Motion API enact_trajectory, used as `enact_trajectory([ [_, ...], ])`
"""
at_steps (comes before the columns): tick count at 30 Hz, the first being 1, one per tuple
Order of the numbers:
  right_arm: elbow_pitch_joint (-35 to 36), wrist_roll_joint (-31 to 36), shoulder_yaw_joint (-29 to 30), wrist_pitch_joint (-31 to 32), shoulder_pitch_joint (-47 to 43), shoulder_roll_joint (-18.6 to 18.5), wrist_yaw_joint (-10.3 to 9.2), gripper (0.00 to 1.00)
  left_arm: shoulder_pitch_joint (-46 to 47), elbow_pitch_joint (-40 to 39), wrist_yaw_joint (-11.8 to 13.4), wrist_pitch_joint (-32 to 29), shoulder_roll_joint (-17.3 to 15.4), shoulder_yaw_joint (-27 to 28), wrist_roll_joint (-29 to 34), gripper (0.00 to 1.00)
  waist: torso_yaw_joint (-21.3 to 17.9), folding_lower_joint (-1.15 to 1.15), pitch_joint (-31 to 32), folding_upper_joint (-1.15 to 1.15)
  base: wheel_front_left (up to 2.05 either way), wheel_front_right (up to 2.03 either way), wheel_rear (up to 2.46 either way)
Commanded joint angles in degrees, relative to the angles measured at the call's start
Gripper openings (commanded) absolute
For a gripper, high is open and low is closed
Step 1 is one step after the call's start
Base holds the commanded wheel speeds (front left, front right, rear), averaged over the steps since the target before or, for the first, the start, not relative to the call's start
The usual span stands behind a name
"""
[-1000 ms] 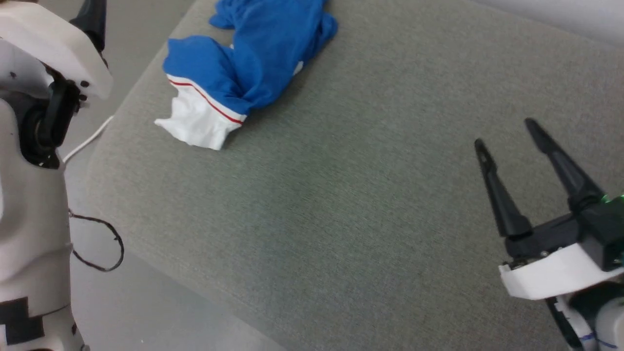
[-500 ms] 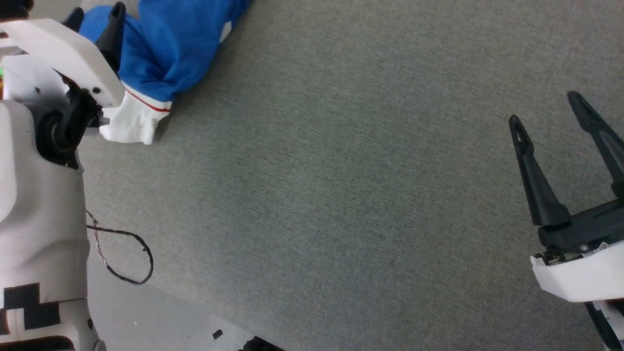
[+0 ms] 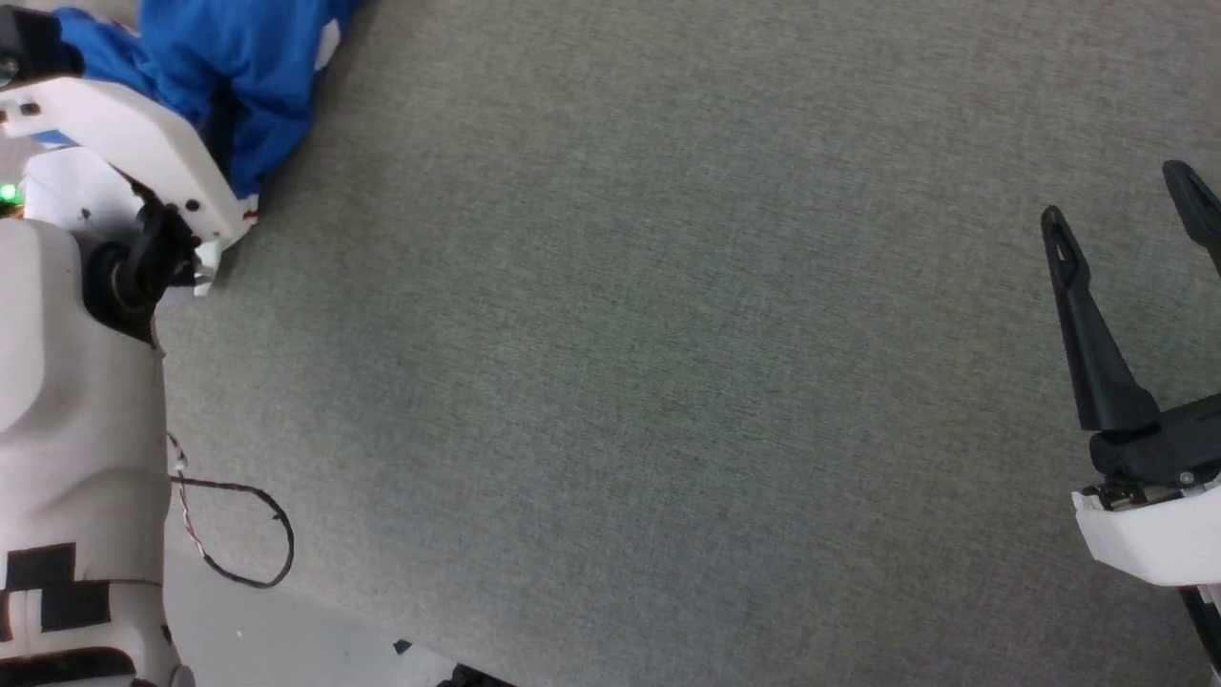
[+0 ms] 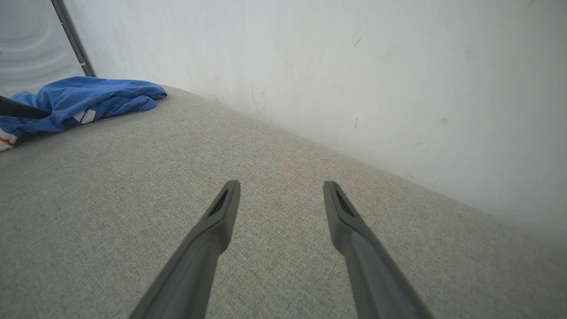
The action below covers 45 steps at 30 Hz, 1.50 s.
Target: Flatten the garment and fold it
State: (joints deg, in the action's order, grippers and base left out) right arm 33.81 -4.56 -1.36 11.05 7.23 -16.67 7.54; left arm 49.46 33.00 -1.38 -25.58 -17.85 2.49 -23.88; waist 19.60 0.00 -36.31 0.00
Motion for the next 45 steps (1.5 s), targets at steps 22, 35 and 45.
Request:
enact_trajectory([
  [22,-8.0,-1.4,-1.5,-6.8,0.6,6.7,-0.05,1.00,6.9,-7.0,-2.2,4.7,-5.8,0.4,-0.2,0.00,-2.4,0.00,12.4,0.00,0.00,0.00,0.00],
  [35,-14.0,-1.4,-0.2,-12.0,-3.6,12.5,-0.05,1.00,13.2,-19.0,-3.9,-1.2,-3.7,-6.4,-0.2,0.00,-7.4,0.00,23.8,0.00,0.00,0.00,0.00],
  [45,-14.4,-1.1,4.2,-13.6,-6.2,13.7,-0.05,1.00,10.4,-25.0,-3.0,-3.9,5.1,-11.2,-4.4,0.00,-13.4,0.00,29.8,0.00,0.00,0.00,0.00],
])
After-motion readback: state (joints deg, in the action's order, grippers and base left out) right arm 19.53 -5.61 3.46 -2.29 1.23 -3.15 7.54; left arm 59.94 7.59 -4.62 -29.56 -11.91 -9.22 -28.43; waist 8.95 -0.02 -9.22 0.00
